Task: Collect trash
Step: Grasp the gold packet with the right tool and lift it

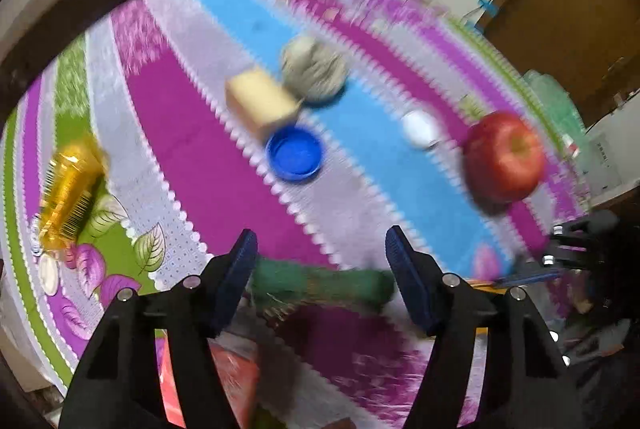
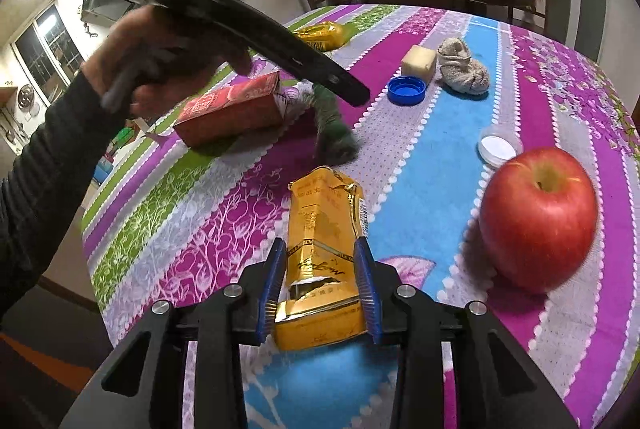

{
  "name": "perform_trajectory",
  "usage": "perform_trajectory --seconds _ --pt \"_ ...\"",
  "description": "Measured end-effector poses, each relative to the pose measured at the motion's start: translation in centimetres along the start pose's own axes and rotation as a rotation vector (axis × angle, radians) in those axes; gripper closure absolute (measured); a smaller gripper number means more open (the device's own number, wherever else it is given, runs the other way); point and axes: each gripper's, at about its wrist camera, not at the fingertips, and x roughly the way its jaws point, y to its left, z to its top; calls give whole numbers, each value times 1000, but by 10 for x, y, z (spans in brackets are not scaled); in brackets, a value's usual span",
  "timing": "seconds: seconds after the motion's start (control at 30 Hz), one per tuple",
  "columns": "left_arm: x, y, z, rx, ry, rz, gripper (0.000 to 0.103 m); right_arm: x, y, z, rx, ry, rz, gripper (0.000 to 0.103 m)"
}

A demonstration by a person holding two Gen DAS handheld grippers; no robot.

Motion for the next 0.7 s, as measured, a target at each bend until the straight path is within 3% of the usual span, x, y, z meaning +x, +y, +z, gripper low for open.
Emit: perform_trajectory --seconds 0.07,0.17,0.27,0.37,0.47,0.57,0.7 --pt "-19 -3 -5 -42 -59 9 39 -8 0 -4 -4 -3 -5 66" --pt "-20 2 -2 -105 -71 105 38 -17 1 -10 -16 -2 -9 66" --pt "-28 3 -21 -221 -130 204 37 -25 1 -12 -26 -18 1 66" --pt "-16 -11 -48 -320 -174 194 37 -27 1 -13 -20 -32 26 53" --pt "-1 -16 -60 -389 -184 217 37 -22 4 -13 -30 -28 40 53" --pt "15 -9 -59 -461 -179 287 37 -22 9 -14 -42 -32 57 53" --pt "27 -11 -45 -471 -186 345 36 -20 10 -15 -38 -39 72 53"
